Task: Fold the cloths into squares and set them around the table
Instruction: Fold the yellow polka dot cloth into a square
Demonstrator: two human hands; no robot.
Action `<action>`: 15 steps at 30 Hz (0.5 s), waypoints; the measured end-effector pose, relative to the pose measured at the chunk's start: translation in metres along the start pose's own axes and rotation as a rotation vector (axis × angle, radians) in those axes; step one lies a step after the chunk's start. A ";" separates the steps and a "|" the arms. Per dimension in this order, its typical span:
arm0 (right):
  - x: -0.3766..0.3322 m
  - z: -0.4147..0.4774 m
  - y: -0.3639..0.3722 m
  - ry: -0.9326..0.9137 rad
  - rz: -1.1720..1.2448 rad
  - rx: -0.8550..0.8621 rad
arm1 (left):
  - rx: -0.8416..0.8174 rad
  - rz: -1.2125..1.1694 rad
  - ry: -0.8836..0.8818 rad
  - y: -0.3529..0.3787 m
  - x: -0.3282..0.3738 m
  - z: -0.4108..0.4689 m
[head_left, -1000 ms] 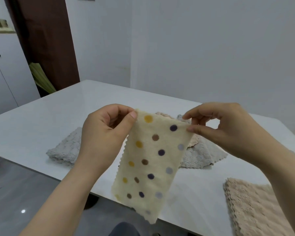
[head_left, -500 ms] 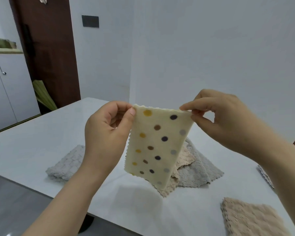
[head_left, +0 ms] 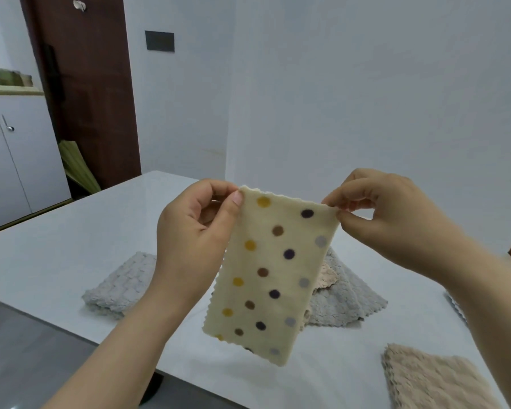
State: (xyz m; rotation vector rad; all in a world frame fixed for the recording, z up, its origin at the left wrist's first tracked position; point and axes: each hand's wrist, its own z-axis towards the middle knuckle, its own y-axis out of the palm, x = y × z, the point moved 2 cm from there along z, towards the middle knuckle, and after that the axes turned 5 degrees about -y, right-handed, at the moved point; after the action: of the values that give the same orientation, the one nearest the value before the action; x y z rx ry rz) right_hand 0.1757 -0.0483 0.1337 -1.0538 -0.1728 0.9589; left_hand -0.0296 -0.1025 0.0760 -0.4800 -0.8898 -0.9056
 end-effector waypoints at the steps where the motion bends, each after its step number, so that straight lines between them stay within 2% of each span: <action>1: 0.001 0.000 0.001 0.021 0.011 0.005 | -0.011 -0.002 -0.004 0.001 0.001 -0.001; 4: 0.009 -0.002 0.003 0.113 0.152 0.017 | -0.047 -0.011 -0.017 0.005 0.003 -0.003; 8: 0.024 -0.009 0.013 0.201 0.553 0.005 | -0.044 -0.035 -0.028 0.007 0.002 -0.003; 15: 0.037 -0.026 0.041 0.268 0.892 0.243 | 0.006 -0.028 -0.062 0.012 -0.004 -0.006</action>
State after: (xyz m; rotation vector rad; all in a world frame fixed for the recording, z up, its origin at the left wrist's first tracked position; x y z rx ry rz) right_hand 0.1883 -0.0316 0.0765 -1.0207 0.6768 1.5642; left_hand -0.0186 -0.0978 0.0693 -0.4937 -0.9569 -0.9176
